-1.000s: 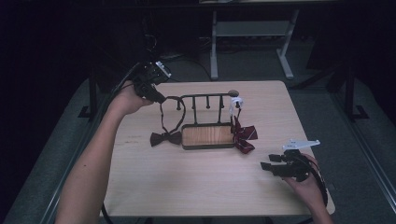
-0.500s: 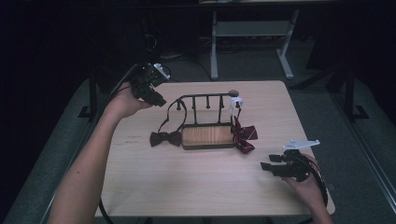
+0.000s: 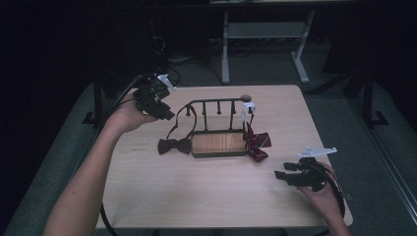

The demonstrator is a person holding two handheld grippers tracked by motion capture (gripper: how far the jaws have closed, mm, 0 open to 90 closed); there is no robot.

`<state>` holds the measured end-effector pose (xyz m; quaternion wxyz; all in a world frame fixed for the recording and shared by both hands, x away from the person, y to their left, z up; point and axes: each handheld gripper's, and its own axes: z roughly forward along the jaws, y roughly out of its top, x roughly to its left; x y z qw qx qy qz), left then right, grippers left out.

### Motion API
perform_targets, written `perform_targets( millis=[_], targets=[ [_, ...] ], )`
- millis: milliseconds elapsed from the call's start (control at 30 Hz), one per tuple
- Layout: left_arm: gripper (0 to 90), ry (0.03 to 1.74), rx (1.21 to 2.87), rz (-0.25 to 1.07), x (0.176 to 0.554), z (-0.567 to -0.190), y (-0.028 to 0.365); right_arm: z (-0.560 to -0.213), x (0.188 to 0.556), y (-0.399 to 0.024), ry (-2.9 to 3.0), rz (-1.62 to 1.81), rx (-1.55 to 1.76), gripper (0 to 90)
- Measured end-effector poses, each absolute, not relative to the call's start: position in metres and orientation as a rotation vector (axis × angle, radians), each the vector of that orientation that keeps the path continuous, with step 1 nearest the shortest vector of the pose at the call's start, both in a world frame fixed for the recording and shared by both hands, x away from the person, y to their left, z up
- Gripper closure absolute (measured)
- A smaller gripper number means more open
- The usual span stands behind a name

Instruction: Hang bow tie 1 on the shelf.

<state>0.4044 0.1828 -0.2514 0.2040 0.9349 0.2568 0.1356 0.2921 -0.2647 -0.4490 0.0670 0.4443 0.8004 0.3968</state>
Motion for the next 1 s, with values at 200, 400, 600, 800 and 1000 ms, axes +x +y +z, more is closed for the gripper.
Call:
perform_targets(
  millis=[200,400,600,800,1000],
  targets=[
    [66.3,0.713,2.596,0.359,0.4,-0.256,0.187,-0.449,0.292,-0.265,2.409,1.196,1.341,42.0],
    [64.9,0.705,2.586,0.362,0.395,-0.259,0.189,-0.449,0.292,-0.265,2.406,1.199,1.341,42.0],
    [63.6,0.703,2.569,0.364,0.39,-0.258,0.193,-0.449,0.293,-0.266,2.406,1.198,1.335,42.0],
    [61.8,0.703,2.566,0.371,0.384,-0.26,0.197,-0.45,0.293,-0.266,2.404,1.197,1.333,42.0],
    [60.0,0.696,2.562,0.369,0.378,-0.264,0.2,-0.449,0.293,-0.266,2.404,1.192,1.345,42.0]
  ],
)
